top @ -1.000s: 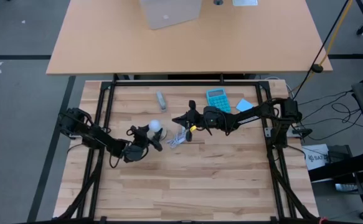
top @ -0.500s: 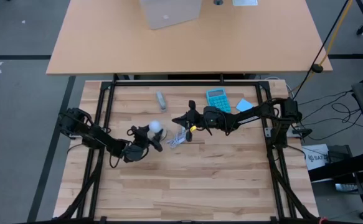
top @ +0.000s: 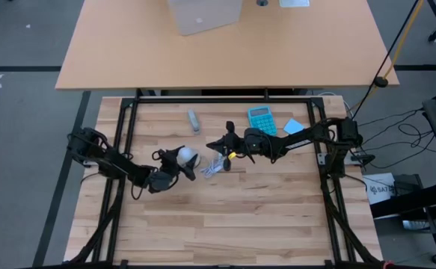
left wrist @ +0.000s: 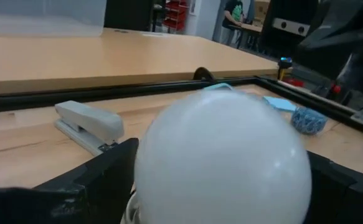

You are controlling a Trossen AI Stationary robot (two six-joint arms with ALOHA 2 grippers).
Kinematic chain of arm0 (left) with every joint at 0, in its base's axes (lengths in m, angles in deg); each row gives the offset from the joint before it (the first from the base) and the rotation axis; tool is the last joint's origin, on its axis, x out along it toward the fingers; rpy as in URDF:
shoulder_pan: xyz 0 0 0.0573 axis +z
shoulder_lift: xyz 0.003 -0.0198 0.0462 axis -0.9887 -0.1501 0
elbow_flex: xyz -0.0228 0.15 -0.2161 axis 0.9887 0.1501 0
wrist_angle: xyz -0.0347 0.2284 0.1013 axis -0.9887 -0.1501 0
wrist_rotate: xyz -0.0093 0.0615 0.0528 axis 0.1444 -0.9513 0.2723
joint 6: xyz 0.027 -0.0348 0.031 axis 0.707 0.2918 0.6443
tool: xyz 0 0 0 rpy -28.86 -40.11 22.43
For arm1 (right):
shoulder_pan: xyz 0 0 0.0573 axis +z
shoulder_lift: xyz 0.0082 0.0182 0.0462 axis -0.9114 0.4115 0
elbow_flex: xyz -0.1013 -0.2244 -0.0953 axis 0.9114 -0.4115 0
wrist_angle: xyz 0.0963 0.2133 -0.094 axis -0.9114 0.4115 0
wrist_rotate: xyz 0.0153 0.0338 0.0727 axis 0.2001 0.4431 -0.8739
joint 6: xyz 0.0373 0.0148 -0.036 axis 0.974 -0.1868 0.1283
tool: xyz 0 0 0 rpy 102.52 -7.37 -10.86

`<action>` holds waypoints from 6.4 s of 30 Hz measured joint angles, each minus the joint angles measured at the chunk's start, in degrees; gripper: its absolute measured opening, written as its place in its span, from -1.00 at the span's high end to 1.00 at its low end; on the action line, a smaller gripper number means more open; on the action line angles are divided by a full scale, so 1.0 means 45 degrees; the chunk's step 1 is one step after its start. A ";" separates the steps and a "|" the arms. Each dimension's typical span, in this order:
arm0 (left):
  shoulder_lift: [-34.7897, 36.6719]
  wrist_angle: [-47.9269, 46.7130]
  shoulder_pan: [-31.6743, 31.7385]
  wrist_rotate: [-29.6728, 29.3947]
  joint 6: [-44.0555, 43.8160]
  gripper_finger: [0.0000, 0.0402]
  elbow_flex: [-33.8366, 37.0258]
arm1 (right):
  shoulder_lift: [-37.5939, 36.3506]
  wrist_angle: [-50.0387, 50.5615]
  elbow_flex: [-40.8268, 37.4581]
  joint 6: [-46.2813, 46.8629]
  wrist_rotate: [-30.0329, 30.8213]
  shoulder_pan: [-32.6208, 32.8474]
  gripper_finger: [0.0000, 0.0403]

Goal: Screw lightbulb
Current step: Insert the white lightbulb into the desk lamp

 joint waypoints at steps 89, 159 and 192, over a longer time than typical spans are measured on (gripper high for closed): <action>0.9832 -0.0132 -0.3815 -0.5221 0.9767 1.00 0.0781 | 0.0570 1.7136 1.1385 -0.6243 0.0842 0.1335 -0.18; 0.5270 -1.4409 0.2082 0.9029 -0.2687 1.00 0.0435 | 0.1365 1.7234 1.2405 -0.7621 0.1501 0.1398 -0.18; 0.2344 -0.8724 0.3310 0.9180 0.0083 1.00 0.0426 | 0.0782 1.8297 1.2395 -0.7185 0.1554 0.1408 -0.18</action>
